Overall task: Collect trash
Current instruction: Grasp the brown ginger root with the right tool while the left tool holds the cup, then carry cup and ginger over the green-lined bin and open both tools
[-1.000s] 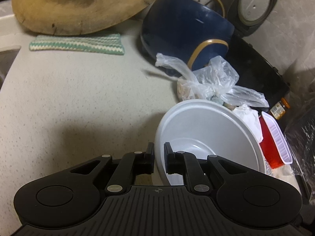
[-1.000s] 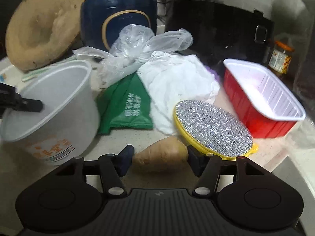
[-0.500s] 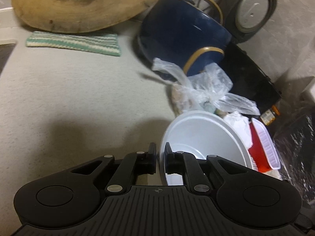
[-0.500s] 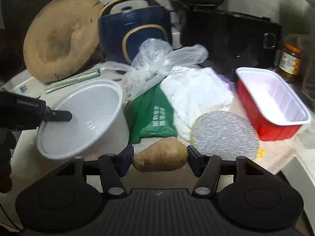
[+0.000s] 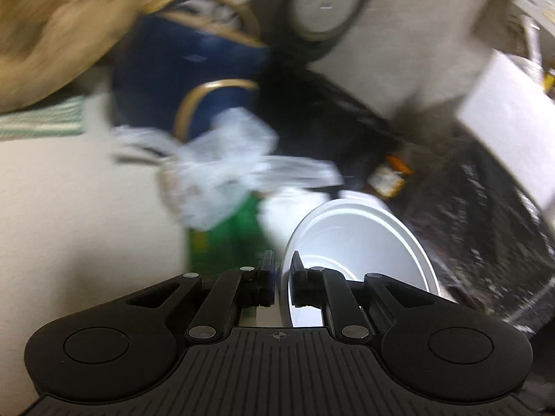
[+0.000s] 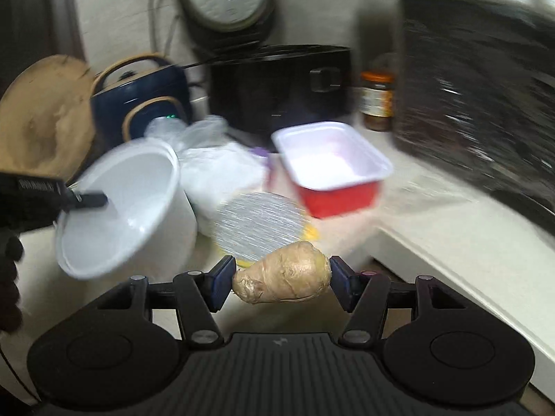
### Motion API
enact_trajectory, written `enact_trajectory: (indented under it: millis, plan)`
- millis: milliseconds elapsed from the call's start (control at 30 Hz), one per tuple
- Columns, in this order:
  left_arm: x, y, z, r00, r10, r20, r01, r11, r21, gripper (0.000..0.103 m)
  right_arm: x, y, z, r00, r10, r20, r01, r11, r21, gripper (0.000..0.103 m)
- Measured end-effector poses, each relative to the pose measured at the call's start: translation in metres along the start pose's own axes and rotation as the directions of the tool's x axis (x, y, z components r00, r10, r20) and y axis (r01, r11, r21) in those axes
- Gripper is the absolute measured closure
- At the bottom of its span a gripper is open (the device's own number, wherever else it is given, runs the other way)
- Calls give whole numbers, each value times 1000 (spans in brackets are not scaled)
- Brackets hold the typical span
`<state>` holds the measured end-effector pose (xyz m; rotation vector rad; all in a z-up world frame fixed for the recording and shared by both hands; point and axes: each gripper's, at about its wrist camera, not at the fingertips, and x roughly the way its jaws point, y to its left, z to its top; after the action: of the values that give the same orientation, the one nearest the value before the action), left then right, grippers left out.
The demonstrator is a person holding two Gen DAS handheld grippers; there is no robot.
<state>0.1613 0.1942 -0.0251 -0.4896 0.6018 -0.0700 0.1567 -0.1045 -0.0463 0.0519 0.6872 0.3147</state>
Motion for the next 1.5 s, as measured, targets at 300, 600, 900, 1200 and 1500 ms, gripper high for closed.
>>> enact_trajectory:
  millis: [300,600,900,1200,1500]
  plan:
    - [69,-114,-57,949,-108,-296,190,945,266,91,-22,-102,-59,977,-203,-69,214,955,204,44]
    - [139,-159,-148,845,40,-533,211,891,402,91,-48,-152,-106,946,-296,-129,321,907,272,44]
    - [212,-108,-264,698,241,-674,30,931,364,91,-34,-186,-138,930,-279,-239,336,909,247,44]
    - [259,-51,-334,721,208,-661,-99,975,199,83,14,-204,-188,906,-171,-387,251,953,167,44]
    - [323,-4,-387,652,195,-733,-200,976,82,82,71,-181,-229,867,-127,-481,153,988,13,44]
